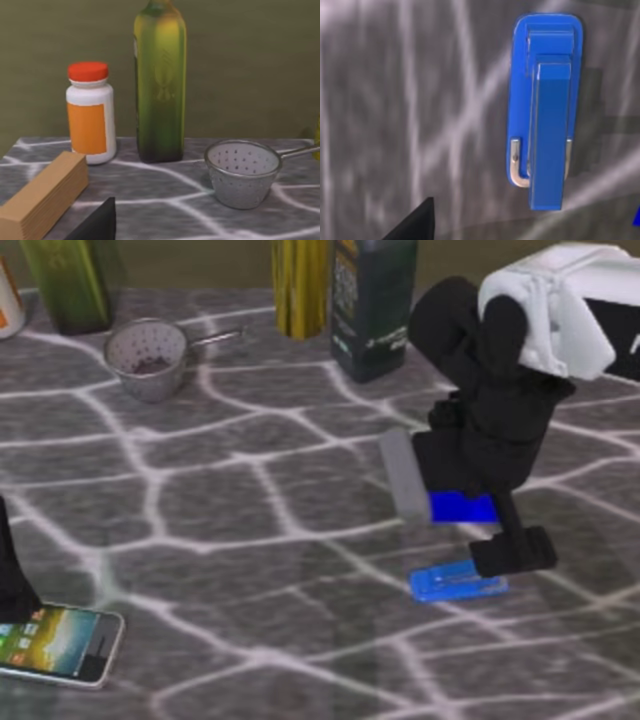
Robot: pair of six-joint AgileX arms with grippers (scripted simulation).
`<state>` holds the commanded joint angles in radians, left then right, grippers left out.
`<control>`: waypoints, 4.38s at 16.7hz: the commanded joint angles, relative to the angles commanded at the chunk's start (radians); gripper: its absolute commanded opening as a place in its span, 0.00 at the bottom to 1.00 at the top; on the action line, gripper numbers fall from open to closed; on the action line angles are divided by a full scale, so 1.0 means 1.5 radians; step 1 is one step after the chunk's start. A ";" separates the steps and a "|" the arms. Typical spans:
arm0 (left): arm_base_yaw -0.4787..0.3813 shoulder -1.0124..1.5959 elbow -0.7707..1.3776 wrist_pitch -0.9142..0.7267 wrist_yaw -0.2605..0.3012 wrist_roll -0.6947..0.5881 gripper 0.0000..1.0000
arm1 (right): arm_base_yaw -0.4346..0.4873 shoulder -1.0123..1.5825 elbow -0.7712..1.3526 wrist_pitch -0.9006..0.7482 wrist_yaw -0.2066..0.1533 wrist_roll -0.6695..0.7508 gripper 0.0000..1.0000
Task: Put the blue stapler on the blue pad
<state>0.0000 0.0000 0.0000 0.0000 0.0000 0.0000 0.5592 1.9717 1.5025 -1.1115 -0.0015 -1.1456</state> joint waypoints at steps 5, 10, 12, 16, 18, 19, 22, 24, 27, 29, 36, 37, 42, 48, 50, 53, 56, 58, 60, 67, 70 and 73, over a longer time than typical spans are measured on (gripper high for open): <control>0.000 0.000 0.000 0.000 0.000 0.000 1.00 | 0.002 0.054 -0.088 0.151 0.000 0.003 1.00; 0.000 0.000 0.000 0.000 0.000 0.000 1.00 | 0.003 0.081 -0.129 0.212 0.001 0.003 1.00; 0.000 0.000 0.000 0.000 0.000 0.000 1.00 | 0.003 0.081 -0.129 0.212 0.001 0.003 1.00; 0.000 0.000 0.000 0.000 0.000 0.000 1.00 | 0.003 0.081 -0.129 0.212 0.001 0.003 0.70; 0.000 0.000 0.000 0.000 0.000 0.000 1.00 | 0.003 0.081 -0.129 0.212 0.001 0.003 0.55; 0.000 0.000 0.000 0.000 0.000 0.000 1.00 | 0.003 0.081 -0.129 0.212 0.001 0.003 0.47; 0.000 0.000 0.000 0.000 0.000 0.000 1.00 | 0.003 0.081 -0.129 0.212 0.001 0.003 0.25; 0.000 0.000 0.000 0.000 0.000 0.000 1.00 | 0.003 0.081 -0.129 0.212 0.001 0.003 0.10; 0.000 0.000 0.000 0.000 0.000 0.000 1.00 | 0.003 0.081 -0.129 0.212 0.001 0.003 0.00; 0.000 0.000 0.000 0.000 0.000 0.000 1.00 | 0.003 0.081 -0.129 0.212 0.001 0.003 0.00; 0.000 0.000 0.000 0.000 0.000 0.000 1.00 | 0.003 0.077 -0.119 0.201 0.000 0.002 0.00; 0.000 0.000 0.000 0.000 0.000 0.000 1.00 | 0.003 0.072 -0.106 0.185 0.000 0.001 0.00; 0.000 0.000 0.000 0.000 0.000 0.000 1.00 | 0.007 0.021 -0.016 0.026 0.000 -0.001 0.00; 0.000 0.000 0.000 0.000 0.000 0.000 1.00 | 0.006 -0.009 0.022 -0.028 0.000 0.001 0.00; 0.000 0.000 0.000 0.000 0.000 0.000 1.00 | 0.004 -0.005 0.022 -0.027 0.000 0.001 0.00; 0.000 0.000 0.000 0.000 0.000 0.000 1.00 | -0.007 0.028 0.068 -0.053 0.000 -0.001 0.00; 0.000 0.000 0.000 0.000 0.000 0.000 1.00 | -0.028 0.091 0.178 -0.102 0.000 -0.004 0.00; 0.000 0.000 0.000 0.000 0.000 0.000 1.00 | -0.045 0.140 0.275 -0.141 0.001 -0.006 0.00; 0.000 0.000 0.000 0.000 0.000 0.000 1.00 | -0.063 0.186 0.367 -0.179 0.001 -0.006 0.00; 0.000 0.000 0.000 0.000 0.000 0.000 1.00 | -0.095 0.252 0.485 -0.234 0.001 -0.002 0.00; 0.000 0.000 0.000 0.000 0.000 0.000 1.00 | -0.092 0.249 0.482 -0.230 0.001 -0.001 0.00; 0.000 0.000 0.000 0.000 0.000 0.000 1.00 | -0.093 0.250 0.438 -0.183 0.001 0.000 0.00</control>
<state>0.0000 0.0000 0.0000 0.0000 0.0000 0.0000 0.4196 2.3471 2.1591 -1.3865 -0.0003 -1.1450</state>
